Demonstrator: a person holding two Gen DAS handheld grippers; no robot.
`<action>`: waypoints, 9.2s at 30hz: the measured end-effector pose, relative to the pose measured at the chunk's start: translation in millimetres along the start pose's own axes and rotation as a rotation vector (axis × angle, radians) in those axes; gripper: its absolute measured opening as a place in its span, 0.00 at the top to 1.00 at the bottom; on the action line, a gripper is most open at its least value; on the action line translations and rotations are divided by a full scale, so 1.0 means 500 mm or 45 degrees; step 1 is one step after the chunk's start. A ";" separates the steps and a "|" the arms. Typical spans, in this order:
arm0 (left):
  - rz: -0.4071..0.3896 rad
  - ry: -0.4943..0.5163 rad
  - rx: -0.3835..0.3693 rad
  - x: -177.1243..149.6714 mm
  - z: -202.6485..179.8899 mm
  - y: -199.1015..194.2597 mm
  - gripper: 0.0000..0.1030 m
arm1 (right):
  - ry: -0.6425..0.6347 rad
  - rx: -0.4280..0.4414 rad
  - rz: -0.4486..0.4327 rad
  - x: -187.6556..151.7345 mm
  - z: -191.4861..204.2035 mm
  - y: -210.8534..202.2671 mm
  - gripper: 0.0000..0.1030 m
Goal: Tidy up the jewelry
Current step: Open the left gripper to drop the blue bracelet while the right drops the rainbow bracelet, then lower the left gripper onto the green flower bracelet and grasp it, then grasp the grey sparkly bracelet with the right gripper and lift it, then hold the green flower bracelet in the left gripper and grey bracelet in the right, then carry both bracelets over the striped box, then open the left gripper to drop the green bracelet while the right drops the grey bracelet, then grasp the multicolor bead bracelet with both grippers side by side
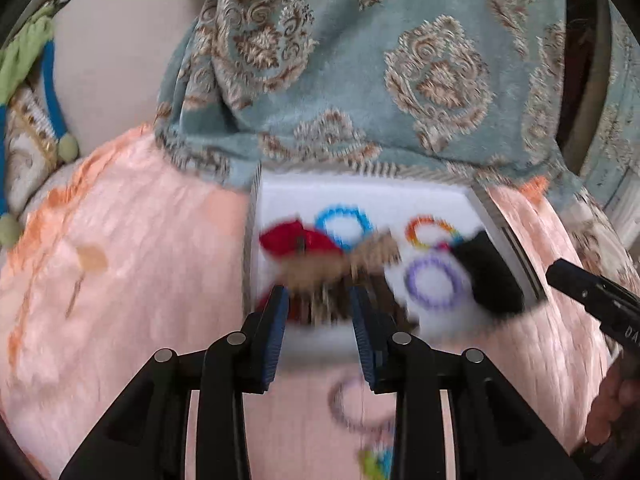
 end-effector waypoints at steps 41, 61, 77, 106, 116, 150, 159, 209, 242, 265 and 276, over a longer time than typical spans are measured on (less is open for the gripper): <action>0.221 0.105 -0.018 -0.253 -0.046 -0.016 0.76 | 0.208 -0.052 0.229 -0.181 -0.072 0.011 0.60; 0.205 0.056 0.040 -0.244 -0.006 -0.018 1.00 | -0.103 0.258 0.219 -0.164 0.136 0.048 0.60; 0.189 0.054 0.131 -0.242 0.020 -0.016 1.00 | -0.357 0.064 0.356 -0.210 0.217 0.176 0.93; 0.036 -0.175 -0.027 -0.186 0.054 -0.053 1.00 | 0.111 -0.110 0.200 -0.202 -0.045 -0.047 0.93; 0.030 -0.158 -0.015 -0.186 0.047 -0.056 1.00 | 0.120 -0.118 0.200 -0.202 -0.050 -0.049 0.93; 0.030 -0.139 -0.021 -0.187 0.036 -0.057 1.00 | 0.150 -0.136 0.219 -0.208 -0.061 -0.046 0.93; 0.034 -0.130 -0.018 -0.189 0.032 -0.055 1.00 | 0.145 -0.127 0.223 -0.209 -0.057 -0.043 0.93; 0.040 -0.072 -0.002 -0.188 0.017 -0.053 1.00 | 0.115 -0.108 0.198 -0.200 -0.038 -0.053 0.93; 0.116 -0.097 -0.194 0.176 -0.169 0.250 1.00 | 0.091 -0.067 0.249 0.105 -0.129 0.286 0.93; 0.072 -0.079 -0.170 0.068 -0.126 0.103 0.93 | 0.020 -0.155 0.035 0.109 -0.124 0.122 0.69; 0.166 0.058 -0.224 -0.124 -0.177 0.009 0.88 | 0.030 -0.091 0.069 -0.087 -0.047 -0.060 0.69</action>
Point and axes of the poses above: each gripper's, at about its wrist camera, not at the fingertips, and y roughly the way its jaws point, z to its left, x to its top, the point moved 10 cm from there along y, roughly the way its jaws point, and after that the axes turned 1 degree about x, right-handed, at the moved point
